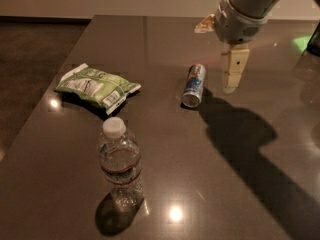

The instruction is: Place redbull can upright

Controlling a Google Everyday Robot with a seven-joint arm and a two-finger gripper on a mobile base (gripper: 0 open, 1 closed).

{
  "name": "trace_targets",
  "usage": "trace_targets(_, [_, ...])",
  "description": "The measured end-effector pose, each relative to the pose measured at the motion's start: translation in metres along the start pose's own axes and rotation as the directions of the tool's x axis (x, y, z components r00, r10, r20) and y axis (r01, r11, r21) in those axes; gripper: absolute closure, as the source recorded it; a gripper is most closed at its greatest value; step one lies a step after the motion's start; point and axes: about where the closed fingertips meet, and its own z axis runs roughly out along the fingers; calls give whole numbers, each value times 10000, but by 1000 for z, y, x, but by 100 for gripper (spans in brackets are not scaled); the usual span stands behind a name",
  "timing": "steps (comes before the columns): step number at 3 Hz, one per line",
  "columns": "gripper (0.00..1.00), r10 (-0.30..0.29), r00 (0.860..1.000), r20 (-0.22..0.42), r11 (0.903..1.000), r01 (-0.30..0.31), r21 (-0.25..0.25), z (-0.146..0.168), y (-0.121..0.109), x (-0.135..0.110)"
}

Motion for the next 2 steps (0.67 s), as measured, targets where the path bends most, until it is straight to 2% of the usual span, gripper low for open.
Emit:
trace_targets(1, [0,-1146,9934,79,9931,1147,-240,18,-19,-2])
trace_targets(2, [0,-2383,9711,120,9693,2386,-601,35,-28,0])
